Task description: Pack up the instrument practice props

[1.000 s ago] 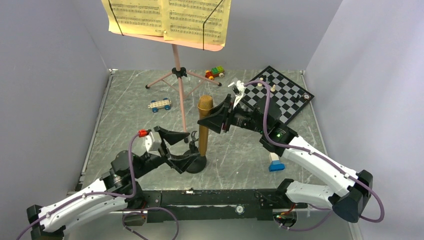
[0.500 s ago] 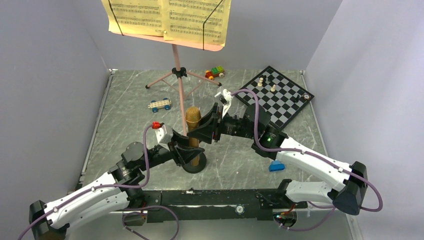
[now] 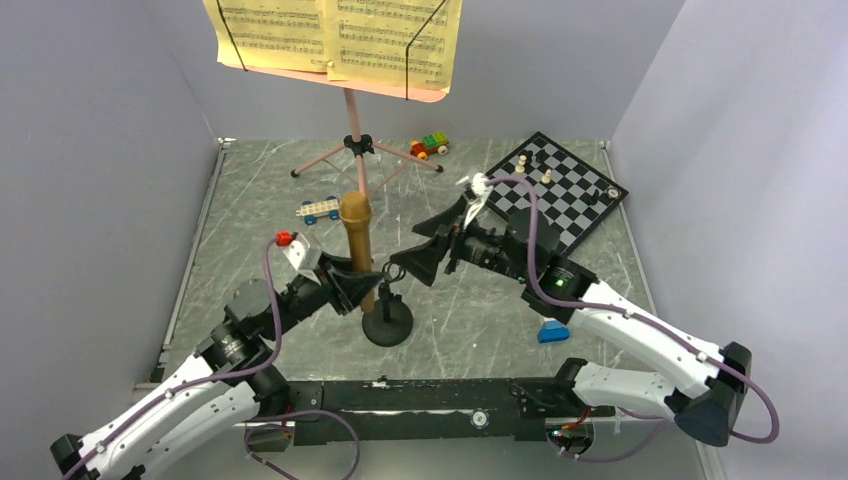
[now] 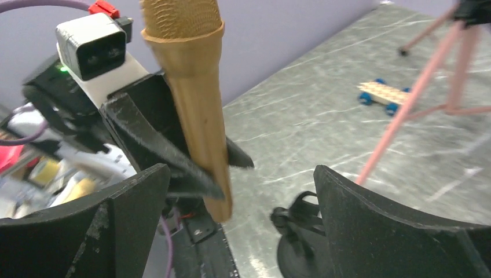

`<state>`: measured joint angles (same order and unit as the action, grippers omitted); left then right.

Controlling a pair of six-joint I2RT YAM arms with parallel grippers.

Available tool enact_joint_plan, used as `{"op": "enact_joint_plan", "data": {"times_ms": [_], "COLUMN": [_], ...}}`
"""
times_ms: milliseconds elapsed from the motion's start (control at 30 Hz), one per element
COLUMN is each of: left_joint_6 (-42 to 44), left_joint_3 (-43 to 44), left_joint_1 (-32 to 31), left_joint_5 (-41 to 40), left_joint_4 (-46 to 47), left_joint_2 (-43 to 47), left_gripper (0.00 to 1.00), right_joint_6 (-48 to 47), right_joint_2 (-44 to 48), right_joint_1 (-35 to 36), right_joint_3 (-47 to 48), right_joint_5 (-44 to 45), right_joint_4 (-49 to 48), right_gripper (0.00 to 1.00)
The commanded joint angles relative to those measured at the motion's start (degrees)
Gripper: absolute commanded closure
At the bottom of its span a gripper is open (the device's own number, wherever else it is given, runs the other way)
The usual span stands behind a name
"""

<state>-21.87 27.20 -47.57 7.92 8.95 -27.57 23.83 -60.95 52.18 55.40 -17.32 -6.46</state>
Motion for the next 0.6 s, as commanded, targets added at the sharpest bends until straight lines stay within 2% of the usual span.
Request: {"op": "enact_joint_plan", "data": {"times_ms": [0, 67, 267, 433, 567], "left_joint_6": [1.5, 1.3, -5.8, -6.1, -5.9], "left_joint_3": [8.8, 12.0, 18.3, 19.8, 23.6], "left_joint_1": [6.5, 13.2, 36.7, 53.6, 58.5], "left_joint_5": [-12.6, -13.4, -6.6, -9.6, -12.7], "left_joint_4": [-17.7, -21.9, -28.5, -32.4, -30.4], "left_joint_2": [-0.8, -1.7, -10.6, -19.2, -33.3], "left_gripper": [1.00, 1.00, 1.00, 1.00, 1.00], "right_joint_6": [-2.2, -3.4, -4.7, -3.0, 0.1], "right_joint_2": [6.3, 8.3, 12.8, 16.1, 16.9], "right_joint_1": [-1.7, -1.8, -1.9, -1.9, -1.9], "right_joint_3": [-0.5, -0.8, -0.7, -3.9, -9.7], "right_joint_5": [7.8, 10.4, 16.7, 19.9, 18.7], "right_joint_4": [4.8, 6.1, 12.4, 13.3, 8.9], "right_gripper": [0.00, 0.00, 0.00, 0.01, 0.02]}}
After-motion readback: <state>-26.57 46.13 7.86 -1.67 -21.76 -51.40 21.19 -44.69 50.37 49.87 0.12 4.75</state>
